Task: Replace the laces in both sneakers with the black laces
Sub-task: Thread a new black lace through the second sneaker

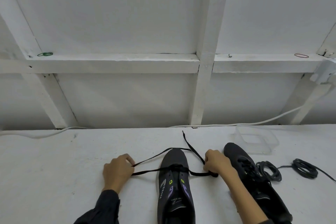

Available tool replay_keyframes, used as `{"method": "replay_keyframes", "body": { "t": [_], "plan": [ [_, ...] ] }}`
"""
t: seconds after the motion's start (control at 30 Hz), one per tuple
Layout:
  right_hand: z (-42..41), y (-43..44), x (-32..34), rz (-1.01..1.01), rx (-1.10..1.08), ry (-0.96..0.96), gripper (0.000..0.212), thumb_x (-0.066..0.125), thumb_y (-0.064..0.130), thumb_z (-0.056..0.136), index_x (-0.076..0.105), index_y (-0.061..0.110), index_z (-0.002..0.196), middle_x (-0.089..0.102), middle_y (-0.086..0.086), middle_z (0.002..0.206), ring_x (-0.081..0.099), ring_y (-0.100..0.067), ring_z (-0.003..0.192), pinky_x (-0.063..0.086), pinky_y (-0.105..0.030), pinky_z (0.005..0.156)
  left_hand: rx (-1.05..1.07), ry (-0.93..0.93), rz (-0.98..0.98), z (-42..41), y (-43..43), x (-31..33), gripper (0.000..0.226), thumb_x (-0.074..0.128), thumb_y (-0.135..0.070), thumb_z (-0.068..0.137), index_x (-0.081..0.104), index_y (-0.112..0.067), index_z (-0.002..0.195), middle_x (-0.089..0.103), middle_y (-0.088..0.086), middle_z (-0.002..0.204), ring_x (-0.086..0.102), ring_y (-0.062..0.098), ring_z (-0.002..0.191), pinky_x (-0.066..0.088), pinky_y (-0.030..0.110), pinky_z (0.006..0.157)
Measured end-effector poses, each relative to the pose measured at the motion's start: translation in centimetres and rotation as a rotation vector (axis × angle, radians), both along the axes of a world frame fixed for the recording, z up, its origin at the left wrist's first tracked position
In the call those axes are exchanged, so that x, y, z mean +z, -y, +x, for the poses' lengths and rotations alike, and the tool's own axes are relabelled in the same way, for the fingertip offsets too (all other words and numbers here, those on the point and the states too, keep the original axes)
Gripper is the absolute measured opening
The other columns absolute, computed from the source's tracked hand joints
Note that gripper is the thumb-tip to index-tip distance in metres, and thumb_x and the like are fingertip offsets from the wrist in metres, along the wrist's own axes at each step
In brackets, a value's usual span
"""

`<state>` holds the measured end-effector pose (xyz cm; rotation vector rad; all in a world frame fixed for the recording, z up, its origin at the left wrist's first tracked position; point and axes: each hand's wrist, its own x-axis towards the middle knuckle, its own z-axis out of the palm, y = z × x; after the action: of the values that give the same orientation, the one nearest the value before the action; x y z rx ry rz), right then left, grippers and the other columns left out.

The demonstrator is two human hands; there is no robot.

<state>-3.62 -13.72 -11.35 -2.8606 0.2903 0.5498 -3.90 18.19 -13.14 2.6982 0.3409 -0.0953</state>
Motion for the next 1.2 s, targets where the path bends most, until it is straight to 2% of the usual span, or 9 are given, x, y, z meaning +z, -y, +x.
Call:
{"method": "replay_keyframes", "body": {
  "t": [0.1, 0.2, 0.33, 0.53, 0.73, 0.87, 1.0, 1.1, 1.2],
  "plan": [
    [0.3, 0.5, 1.2, -0.057, 0.029, -0.160, 0.019, 0.062, 0.010, 0.077, 0.051, 0.016, 0.090, 0.057, 0.000, 0.093, 0.056, -0.021, 0.081, 0.044, -0.025, 0.067, 0.045, -0.112, 0.047, 0.3, -1.9, 0.2, 0.018, 0.055, -0.018, 0.077, 0.059, -0.034, 0.084, 0.061, -0.015, 0.083, 0.058, 0.011, 0.085, 0.040, 0.029, 0.087],
    [1.2, 0.1, 2.1, -0.032, -0.024, -0.047, 0.016, 0.068, 0.016, 0.078, 0.059, 0.014, 0.092, 0.062, 0.001, 0.095, 0.060, -0.020, 0.082, 0.042, -0.024, 0.066, 0.011, -0.188, 0.138, 0.7, -1.9, 0.8, 0.020, 0.056, -0.020, 0.077, 0.057, -0.034, 0.089, 0.059, -0.014, 0.097, 0.055, 0.010, 0.093, 0.032, 0.031, 0.089],
    [2.9, -1.5, 1.9, 0.052, -0.006, 0.209, 0.023, 0.056, 0.014, 0.086, 0.063, 0.016, 0.107, 0.063, -0.002, 0.112, 0.061, -0.023, 0.100, 0.040, -0.028, 0.070, -0.146, 0.043, 0.248, 1.6, 0.4, 1.1, 0.033, 0.061, -0.030, 0.081, 0.055, -0.036, 0.112, 0.047, -0.007, 0.124, 0.043, 0.015, 0.119, 0.028, 0.033, 0.095],
    [5.7, -3.8, -1.0, 0.046, 0.195, 0.222, 0.044, 0.039, 0.015, 0.100, 0.043, 0.021, 0.144, 0.039, -0.005, 0.146, 0.038, -0.029, 0.130, 0.042, -0.038, 0.094, -0.650, 0.213, 0.026, 3.8, 6.0, -0.1, 0.058, 0.041, 0.000, 0.092, 0.041, -0.026, 0.144, 0.032, -0.008, 0.153, 0.025, 0.015, 0.143, 0.024, 0.032, 0.110],
    [5.6, -3.8, -3.5, 0.130, 0.107, 0.450, 0.010, 0.053, 0.005, 0.089, 0.063, 0.004, 0.090, 0.061, -0.009, 0.102, 0.054, -0.027, 0.099, 0.035, -0.031, 0.068, -0.649, 0.267, 0.065, 4.3, 6.5, -2.3, 0.024, 0.051, -0.022, 0.098, 0.063, -0.029, 0.117, 0.058, -0.012, 0.121, 0.050, 0.013, 0.116, 0.034, 0.027, 0.091],
    [5.6, -3.1, -3.6, 0.254, -0.007, 0.476, 0.030, 0.043, -0.007, 0.082, 0.063, 0.006, 0.100, 0.066, -0.011, 0.097, 0.059, -0.030, 0.091, 0.041, -0.032, 0.069, -0.507, 0.287, 0.129, 3.8, 6.1, -2.3, 0.014, 0.049, -0.030, 0.099, 0.063, -0.028, 0.103, 0.063, -0.013, 0.103, 0.053, 0.011, 0.104, 0.028, 0.030, 0.098],
    [5.2, -3.0, -2.2, 0.322, -0.012, 0.414, 0.031, 0.044, 0.002, 0.092, 0.064, 0.004, 0.116, 0.059, -0.012, 0.108, 0.058, -0.029, 0.100, 0.037, -0.028, 0.074, -0.377, 0.290, -0.232, 3.2, 5.3, -2.5, 0.019, 0.048, -0.015, 0.098, 0.061, -0.026, 0.104, 0.065, -0.012, 0.085, 0.057, 0.009, 0.088, 0.041, 0.018, 0.083],
    [3.4, -3.3, 0.9, 0.610, -0.087, 0.469, 0.028, 0.048, -0.002, 0.088, 0.074, 0.006, 0.094, 0.063, 0.000, 0.078, 0.060, -0.019, 0.071, 0.043, -0.023, 0.064, -0.359, 0.286, -0.515, 2.0, 5.3, -0.5, 0.031, 0.045, -0.003, 0.097, 0.065, -0.024, 0.107, 0.063, -0.009, 0.084, 0.055, -0.007, 0.073, 0.039, 0.007, 0.068],
    [0.3, -3.2, 3.6, 0.948, -0.160, 0.433, 0.019, 0.057, 0.000, 0.088, 0.074, 0.008, 0.083, 0.070, -0.008, 0.074, 0.059, -0.019, 0.056, 0.046, -0.022, 0.050, -0.318, 0.302, -0.693, 0.5, 5.2, 0.9, 0.026, 0.051, -0.002, 0.096, 0.069, -0.021, 0.098, 0.068, -0.011, 0.093, 0.060, -0.004, 0.087, 0.044, 0.010, 0.077]
  ]
}}
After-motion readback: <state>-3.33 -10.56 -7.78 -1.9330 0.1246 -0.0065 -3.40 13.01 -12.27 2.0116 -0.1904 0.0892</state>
